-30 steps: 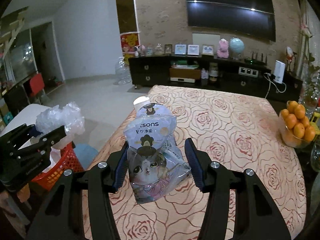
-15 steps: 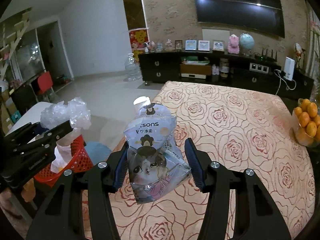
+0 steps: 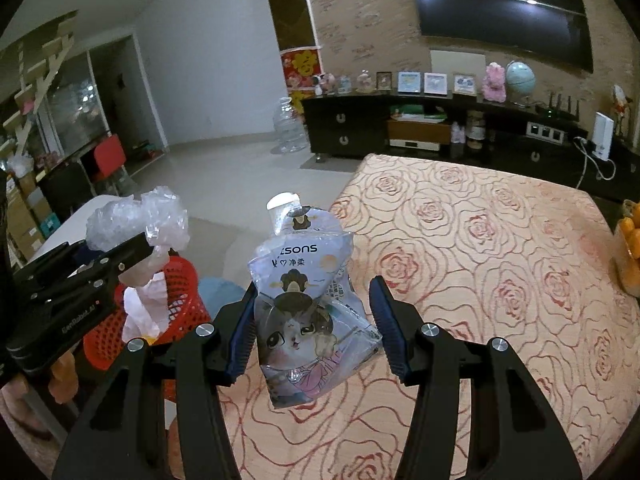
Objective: Collect trash
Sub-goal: 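Carry the clear bag and cat-print wrapper over the red basket with both tools, then open both tools to drop the bag and wrapper into the red basket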
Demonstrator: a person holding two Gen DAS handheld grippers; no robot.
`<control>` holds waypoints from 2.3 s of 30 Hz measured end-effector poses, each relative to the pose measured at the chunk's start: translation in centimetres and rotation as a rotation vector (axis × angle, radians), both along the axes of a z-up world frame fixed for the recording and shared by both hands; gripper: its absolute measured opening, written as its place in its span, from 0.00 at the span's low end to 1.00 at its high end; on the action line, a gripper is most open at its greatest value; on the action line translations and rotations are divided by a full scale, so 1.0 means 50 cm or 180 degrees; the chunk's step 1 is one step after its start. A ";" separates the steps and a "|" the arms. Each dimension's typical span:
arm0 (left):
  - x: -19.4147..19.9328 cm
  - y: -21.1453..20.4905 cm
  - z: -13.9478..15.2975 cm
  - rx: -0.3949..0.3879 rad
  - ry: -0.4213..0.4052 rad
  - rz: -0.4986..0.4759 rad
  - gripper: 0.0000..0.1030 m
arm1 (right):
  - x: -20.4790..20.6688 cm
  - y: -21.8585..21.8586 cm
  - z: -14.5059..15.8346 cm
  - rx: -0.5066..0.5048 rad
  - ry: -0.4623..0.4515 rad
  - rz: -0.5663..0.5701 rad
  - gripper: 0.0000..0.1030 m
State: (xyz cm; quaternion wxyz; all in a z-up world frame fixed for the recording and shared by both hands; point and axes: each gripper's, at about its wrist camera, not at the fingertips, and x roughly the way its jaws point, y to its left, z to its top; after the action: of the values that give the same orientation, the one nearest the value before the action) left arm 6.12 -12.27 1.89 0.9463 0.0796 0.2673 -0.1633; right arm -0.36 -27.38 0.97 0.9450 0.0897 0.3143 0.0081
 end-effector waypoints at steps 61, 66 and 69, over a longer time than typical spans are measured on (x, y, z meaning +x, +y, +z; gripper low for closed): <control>0.107 0.266 -0.106 -0.0021 0.0607 0.0782 0.73 | 0.162 0.294 -0.064 0.0414 0.0377 0.1149 0.76; 0.098 0.268 -0.095 -0.0102 0.0538 0.0771 0.80 | 0.157 0.274 -0.053 0.0448 0.0301 0.1043 0.81; 0.084 0.265 -0.084 -0.0120 0.0405 0.0771 0.84 | 0.150 0.259 -0.046 0.0440 0.0225 0.0933 0.85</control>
State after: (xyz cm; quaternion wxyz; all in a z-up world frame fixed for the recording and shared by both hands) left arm 10.32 0.99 -2.32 0.9416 0.0184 0.3313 -0.0575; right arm 7.16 -14.42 -1.33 0.9137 0.1080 0.3557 0.1643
